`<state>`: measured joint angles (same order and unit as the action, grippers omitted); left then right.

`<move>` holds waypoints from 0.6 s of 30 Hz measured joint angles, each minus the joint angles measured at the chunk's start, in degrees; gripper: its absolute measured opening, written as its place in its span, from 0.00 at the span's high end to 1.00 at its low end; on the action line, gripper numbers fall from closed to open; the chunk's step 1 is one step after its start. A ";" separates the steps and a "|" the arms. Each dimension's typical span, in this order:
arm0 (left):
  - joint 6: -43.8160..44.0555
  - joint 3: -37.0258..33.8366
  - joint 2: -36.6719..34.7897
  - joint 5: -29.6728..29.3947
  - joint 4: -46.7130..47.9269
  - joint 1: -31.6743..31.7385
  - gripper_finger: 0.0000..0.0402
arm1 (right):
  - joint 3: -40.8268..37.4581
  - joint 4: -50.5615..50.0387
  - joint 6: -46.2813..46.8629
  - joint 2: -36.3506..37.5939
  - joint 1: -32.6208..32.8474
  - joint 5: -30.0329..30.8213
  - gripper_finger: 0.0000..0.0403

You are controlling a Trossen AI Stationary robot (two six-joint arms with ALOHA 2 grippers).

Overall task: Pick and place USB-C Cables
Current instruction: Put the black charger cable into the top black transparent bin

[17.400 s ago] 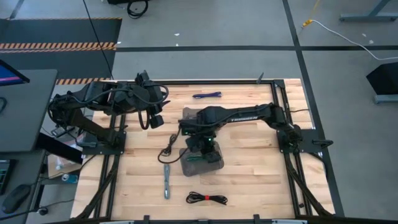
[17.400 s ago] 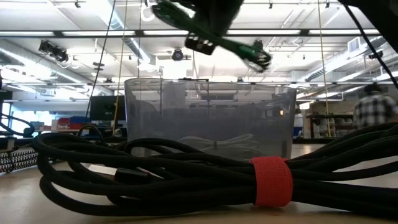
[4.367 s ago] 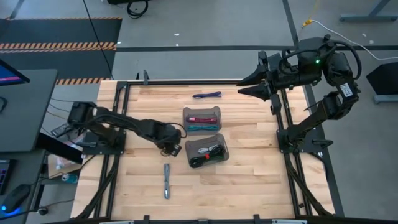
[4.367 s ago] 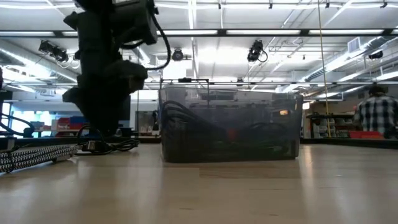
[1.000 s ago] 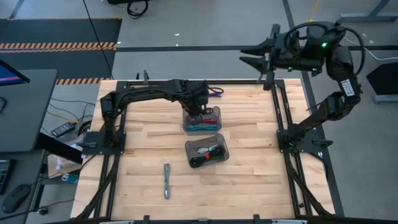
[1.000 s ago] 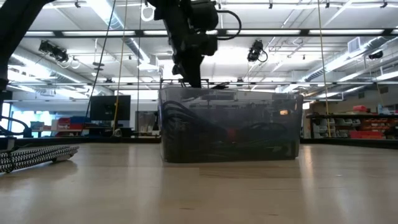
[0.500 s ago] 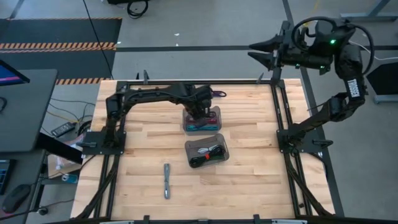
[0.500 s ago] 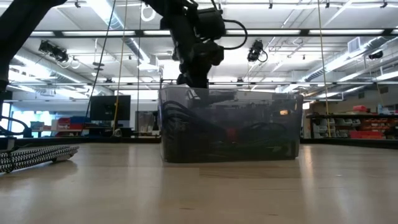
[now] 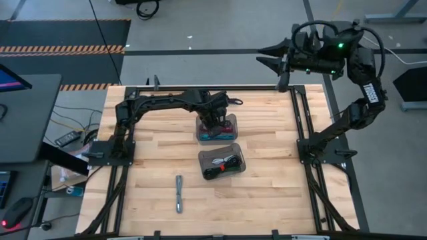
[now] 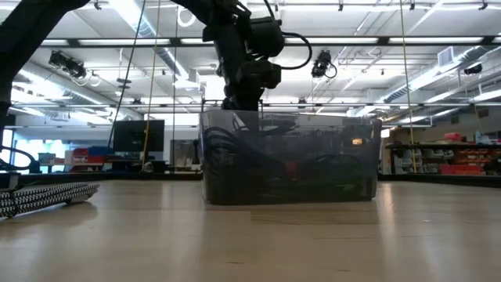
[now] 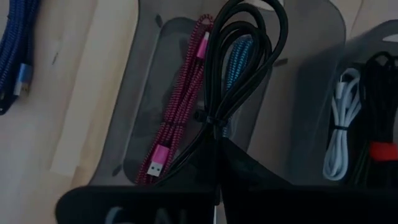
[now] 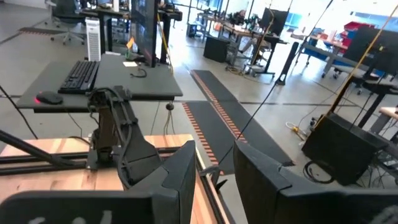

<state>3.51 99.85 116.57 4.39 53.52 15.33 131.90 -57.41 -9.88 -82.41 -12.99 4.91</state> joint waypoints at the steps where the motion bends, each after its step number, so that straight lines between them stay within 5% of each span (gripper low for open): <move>1: -0.28 0.00 0.00 -0.01 0.05 0.00 0.99 | 0.00 0.12 0.53 -0.26 0.00 0.01 0.72; 18: -2.64 -0.02 3.80 1.65 0.21 -0.85 0.98 | 0.00 2.91 2.83 -0.81 0.02 0.02 0.72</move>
<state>0.86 99.83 120.37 6.04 53.72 14.49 131.90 -54.50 -7.05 -83.22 -12.97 4.93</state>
